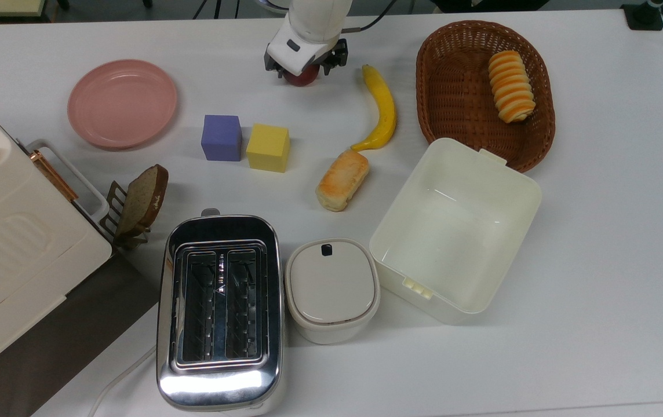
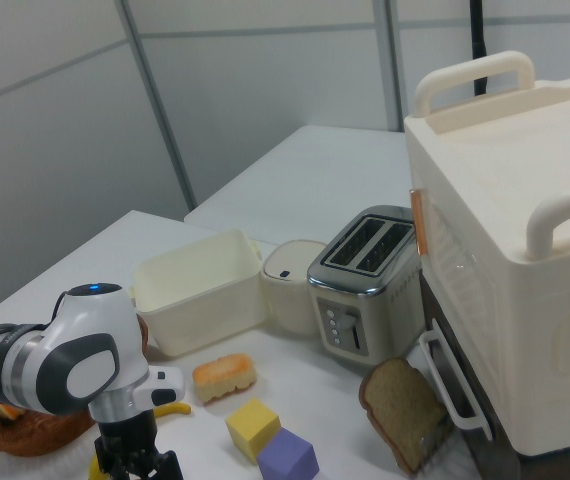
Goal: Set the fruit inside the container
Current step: 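Move the gripper over the red apple and lower onto it, then close the gripper on the red apple and lift it, then carry the held apple over the cream plastic container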
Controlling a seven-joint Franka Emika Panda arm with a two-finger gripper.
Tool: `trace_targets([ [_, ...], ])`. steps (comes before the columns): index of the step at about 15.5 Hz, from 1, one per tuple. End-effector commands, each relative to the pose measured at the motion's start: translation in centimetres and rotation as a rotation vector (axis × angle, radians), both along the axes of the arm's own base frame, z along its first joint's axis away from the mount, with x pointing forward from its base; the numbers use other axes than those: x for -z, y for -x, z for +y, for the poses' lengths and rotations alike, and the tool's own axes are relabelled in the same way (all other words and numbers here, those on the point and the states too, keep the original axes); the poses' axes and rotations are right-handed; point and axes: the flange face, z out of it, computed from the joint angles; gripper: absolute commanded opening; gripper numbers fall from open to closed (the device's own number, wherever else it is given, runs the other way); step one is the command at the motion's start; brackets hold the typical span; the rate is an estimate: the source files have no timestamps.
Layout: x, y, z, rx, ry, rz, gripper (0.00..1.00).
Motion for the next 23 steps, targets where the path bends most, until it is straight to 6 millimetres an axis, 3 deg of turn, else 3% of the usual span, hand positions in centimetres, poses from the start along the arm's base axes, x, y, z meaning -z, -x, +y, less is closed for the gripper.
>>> trace_targets([
  [1,-1.2,0.4,-0.4,-0.008,0.011,-0.039,0.51],
  [3,-2.1,0.5,-1.0,-0.029,0.008,-0.028,0.17],
  [4,-3.7,-0.2,-1.1,-0.019,0.011,-0.032,0.13],
  [7,-11.5,-4.2,-2.2,0.049,-0.007,-0.056,0.13],
  [9,-16.4,-7.4,-1.3,0.102,-0.078,-0.101,0.14],
  [12,-21.1,-11.0,-0.5,0.165,-0.113,-0.16,0.14],
  [16,-22.6,-16.8,2.2,0.277,-0.122,-0.28,0.17],
  [18,-21.4,-19.3,5.5,0.31,-0.125,-0.339,0.2],
  [20,-19.8,-21.7,7.6,0.376,-0.097,-0.405,0.2],
  [23,-17.3,-24.0,12.1,0.443,-0.063,-0.463,0.23],
])
